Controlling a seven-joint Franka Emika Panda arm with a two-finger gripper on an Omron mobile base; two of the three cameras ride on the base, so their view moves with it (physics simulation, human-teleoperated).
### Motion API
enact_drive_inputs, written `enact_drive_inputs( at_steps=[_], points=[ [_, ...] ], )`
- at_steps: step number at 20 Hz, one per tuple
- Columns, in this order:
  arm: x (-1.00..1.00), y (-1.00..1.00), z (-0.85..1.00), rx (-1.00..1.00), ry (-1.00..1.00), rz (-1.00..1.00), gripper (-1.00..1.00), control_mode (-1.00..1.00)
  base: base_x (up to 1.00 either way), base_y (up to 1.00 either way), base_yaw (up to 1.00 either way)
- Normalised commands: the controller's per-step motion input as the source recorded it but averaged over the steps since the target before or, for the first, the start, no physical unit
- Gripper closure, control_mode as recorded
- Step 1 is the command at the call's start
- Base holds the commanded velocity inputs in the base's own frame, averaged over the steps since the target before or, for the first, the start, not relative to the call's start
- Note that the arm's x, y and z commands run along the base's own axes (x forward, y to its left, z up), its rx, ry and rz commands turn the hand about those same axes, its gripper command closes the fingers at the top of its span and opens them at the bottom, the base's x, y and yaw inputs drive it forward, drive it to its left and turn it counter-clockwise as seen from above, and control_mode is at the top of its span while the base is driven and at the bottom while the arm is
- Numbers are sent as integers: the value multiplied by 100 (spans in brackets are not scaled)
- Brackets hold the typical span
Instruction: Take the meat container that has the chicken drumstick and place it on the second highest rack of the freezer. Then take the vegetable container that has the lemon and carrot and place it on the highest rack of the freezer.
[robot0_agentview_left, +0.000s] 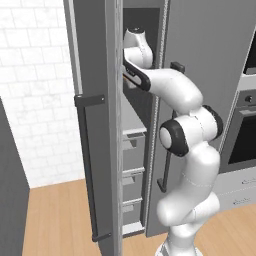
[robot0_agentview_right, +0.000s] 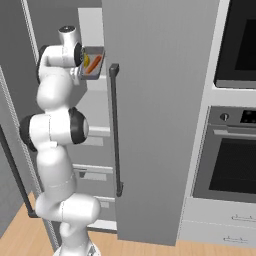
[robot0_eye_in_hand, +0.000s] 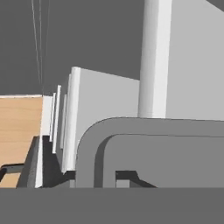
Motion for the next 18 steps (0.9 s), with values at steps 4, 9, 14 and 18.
enact_drive_inputs(
  at_steps=[4, 9, 14, 18],
  points=[
    [87, 16, -4, -3, -2, -3, 100, -100, 0, 0, 0],
    [80, 8, 0, -1, -3, -2, 100, -100, 0, 0, 0],
    [22, 17, -33, -10, -9, -5, -100, -100, 0, 0, 0],
    [0, 25, -1, -11, -10, -10, -100, -100, 0, 0, 0]
  ],
)
